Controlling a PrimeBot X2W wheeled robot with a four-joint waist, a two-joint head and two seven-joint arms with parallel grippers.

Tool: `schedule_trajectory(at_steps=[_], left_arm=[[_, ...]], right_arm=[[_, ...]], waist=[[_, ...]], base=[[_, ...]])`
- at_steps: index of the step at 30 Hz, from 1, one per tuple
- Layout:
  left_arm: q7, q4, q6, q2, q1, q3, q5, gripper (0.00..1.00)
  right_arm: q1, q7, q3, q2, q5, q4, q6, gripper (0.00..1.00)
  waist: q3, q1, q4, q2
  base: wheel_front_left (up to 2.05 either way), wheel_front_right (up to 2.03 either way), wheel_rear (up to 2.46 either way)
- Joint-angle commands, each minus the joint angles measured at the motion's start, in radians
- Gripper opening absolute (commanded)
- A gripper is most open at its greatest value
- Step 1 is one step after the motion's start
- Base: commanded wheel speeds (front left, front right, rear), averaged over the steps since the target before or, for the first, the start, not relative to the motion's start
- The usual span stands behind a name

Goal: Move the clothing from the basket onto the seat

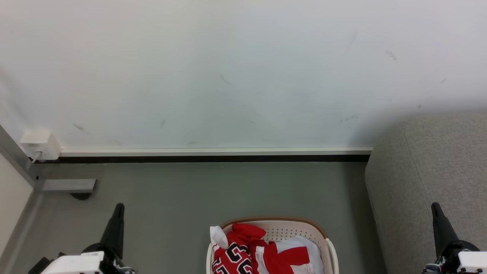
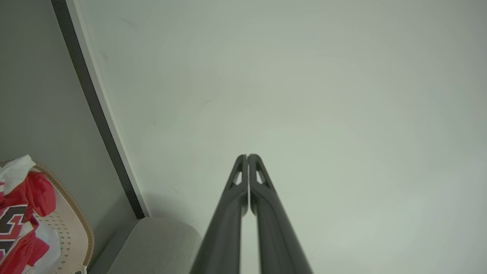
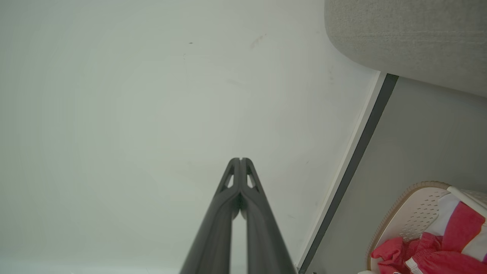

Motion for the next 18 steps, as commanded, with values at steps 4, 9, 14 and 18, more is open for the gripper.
schedule_trajectory(at_steps=[4,9,14,18], left_arm=[[0.003,-0.003,-0.007,0.007,-0.007,0.002,-0.013,0.0],[0.003,-0.003,-0.007,0.007,-0.007,0.002,-0.013,0.0],[0.003,-0.003,-0.007,0.007,-0.007,0.002,-0.013,0.0],[0.003,-0.003,-0.007,0.007,-0.007,0.002,-0.013,0.0]], right_arm=[[-0.014,0.002,-0.004,-0.008,0.001,-0.005,-0.002,0.0],[-0.014,0.002,-0.004,-0.008,0.001,-0.005,-0.002,0.0],[-0.014,0.002,-0.004,-0.008,0.001,-0.005,-0.002,0.0],[-0.014,0.002,-0.004,-0.008,0.001,-0.005,-0.002,0.0]], waist=[[0.0,0.0,0.0,0.0],[0.0,0.0,0.0,0.0],[0.0,0.0,0.0,0.0],[0.0,0.0,0.0,0.0]], base=[[0.0,0.0,0.0],[0.0,0.0,0.0],[0.0,0.0,0.0],[0.0,0.0,0.0]])
